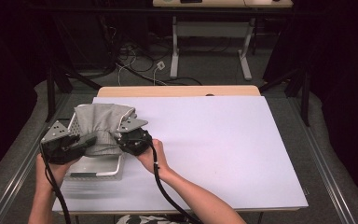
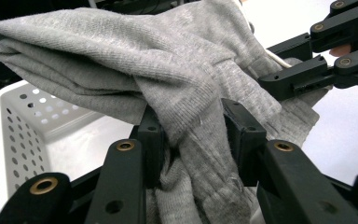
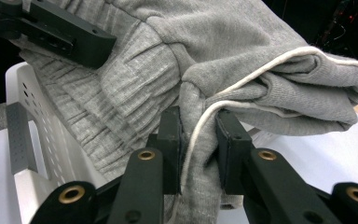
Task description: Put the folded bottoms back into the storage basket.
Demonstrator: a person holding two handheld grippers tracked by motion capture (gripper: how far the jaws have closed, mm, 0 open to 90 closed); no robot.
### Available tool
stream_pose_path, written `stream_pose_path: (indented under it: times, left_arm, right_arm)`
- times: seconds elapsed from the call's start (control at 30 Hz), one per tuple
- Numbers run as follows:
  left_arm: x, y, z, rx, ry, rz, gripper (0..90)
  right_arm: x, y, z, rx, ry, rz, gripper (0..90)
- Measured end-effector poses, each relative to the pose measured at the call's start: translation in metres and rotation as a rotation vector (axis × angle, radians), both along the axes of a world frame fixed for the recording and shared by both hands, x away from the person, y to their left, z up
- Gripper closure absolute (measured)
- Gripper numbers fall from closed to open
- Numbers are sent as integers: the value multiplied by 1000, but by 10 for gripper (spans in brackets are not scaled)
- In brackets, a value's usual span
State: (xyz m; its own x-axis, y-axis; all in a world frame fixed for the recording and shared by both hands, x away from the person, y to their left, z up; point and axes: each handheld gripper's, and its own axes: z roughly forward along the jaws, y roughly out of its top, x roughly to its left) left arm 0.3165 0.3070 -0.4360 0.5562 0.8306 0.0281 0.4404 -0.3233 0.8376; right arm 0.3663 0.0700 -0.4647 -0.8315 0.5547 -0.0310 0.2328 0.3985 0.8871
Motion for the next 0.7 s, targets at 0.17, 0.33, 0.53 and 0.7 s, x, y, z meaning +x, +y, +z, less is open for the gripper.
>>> stream_pose_path:
  times: [0.17, 0.33, 0.53, 0.7]
  left_arm:
    - [0, 4, -1, -4, 5, 9, 635]
    - [0, 7, -1, 3, 14, 22, 635]
    - [1, 11, -1, 3, 39, 40, 637]
    - [1, 13, -2, 9, 46, 52, 638]
  right_arm:
    - [1, 4, 0, 4, 11, 5, 737]
    - [2, 9, -3, 8, 25, 11, 736]
    - [3, 14, -5, 6, 34, 18, 734]
    - [4, 18, -8, 12, 45, 21, 734]
